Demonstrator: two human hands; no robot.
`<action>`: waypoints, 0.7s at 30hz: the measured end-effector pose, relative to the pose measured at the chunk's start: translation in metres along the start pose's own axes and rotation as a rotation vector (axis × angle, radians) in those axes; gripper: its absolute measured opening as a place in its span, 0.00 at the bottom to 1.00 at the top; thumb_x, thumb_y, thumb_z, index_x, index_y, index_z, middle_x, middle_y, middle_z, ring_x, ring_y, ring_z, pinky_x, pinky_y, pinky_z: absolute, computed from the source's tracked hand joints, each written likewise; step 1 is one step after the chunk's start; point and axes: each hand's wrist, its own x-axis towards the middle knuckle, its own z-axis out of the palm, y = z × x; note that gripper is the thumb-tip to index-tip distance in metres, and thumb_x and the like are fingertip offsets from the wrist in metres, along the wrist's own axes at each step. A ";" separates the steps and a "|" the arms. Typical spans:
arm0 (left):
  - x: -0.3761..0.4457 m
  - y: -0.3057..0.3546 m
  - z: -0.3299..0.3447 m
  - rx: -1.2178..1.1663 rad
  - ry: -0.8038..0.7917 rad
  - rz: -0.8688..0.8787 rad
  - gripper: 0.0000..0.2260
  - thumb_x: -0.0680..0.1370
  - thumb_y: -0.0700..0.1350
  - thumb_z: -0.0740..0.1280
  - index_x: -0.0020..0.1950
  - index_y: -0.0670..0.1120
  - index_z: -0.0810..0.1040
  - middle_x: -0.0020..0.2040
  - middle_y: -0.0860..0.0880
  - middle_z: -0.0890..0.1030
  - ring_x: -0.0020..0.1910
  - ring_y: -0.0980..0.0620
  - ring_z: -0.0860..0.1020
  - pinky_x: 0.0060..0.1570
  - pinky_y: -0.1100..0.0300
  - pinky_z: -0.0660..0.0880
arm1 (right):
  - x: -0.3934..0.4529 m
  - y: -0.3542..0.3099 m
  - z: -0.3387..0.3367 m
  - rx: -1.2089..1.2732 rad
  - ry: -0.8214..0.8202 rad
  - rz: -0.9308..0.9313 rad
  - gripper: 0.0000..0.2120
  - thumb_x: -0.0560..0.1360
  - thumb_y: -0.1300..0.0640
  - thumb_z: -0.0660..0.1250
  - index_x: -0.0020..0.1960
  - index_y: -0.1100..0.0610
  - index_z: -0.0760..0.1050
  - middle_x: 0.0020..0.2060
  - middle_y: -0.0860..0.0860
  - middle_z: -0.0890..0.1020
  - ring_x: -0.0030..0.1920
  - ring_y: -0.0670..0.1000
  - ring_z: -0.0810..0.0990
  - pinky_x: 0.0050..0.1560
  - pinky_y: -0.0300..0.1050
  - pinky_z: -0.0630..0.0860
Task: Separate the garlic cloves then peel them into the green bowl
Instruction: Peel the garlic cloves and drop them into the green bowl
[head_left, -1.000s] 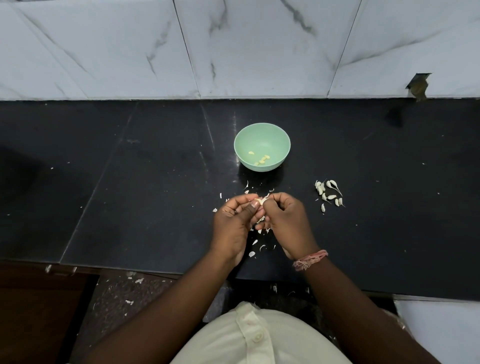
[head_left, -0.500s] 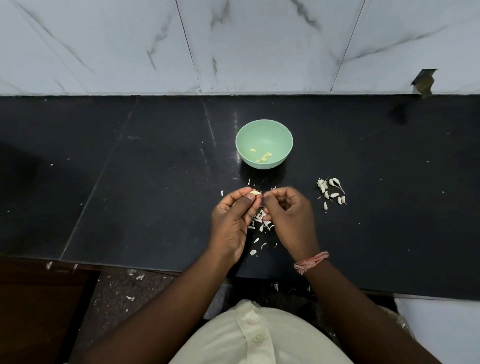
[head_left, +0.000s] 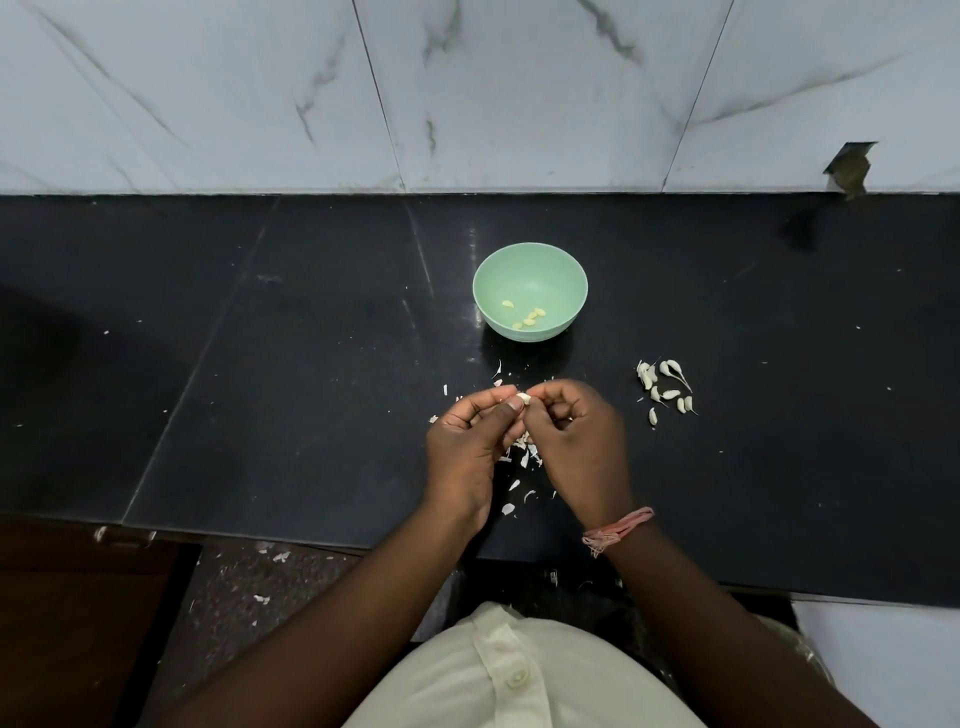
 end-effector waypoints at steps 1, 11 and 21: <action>0.000 0.001 0.000 0.052 -0.003 0.017 0.08 0.75 0.32 0.73 0.53 0.37 0.84 0.46 0.41 0.86 0.44 0.50 0.84 0.45 0.63 0.81 | 0.000 0.001 0.000 -0.009 -0.003 0.000 0.05 0.75 0.61 0.71 0.42 0.51 0.81 0.31 0.44 0.84 0.35 0.44 0.84 0.42 0.48 0.82; 0.009 0.017 -0.006 0.251 -0.129 0.042 0.07 0.75 0.31 0.73 0.52 0.34 0.84 0.47 0.35 0.85 0.44 0.45 0.84 0.51 0.52 0.84 | 0.008 -0.002 -0.010 0.069 -0.120 0.007 0.10 0.75 0.66 0.67 0.40 0.57 0.84 0.32 0.49 0.86 0.36 0.50 0.87 0.43 0.61 0.84; 0.016 0.019 -0.010 0.187 -0.181 -0.079 0.07 0.76 0.32 0.72 0.53 0.34 0.83 0.50 0.36 0.85 0.46 0.46 0.85 0.48 0.60 0.82 | 0.011 0.004 -0.008 0.003 -0.091 0.013 0.06 0.71 0.59 0.69 0.36 0.57 0.81 0.28 0.54 0.82 0.34 0.56 0.86 0.38 0.60 0.84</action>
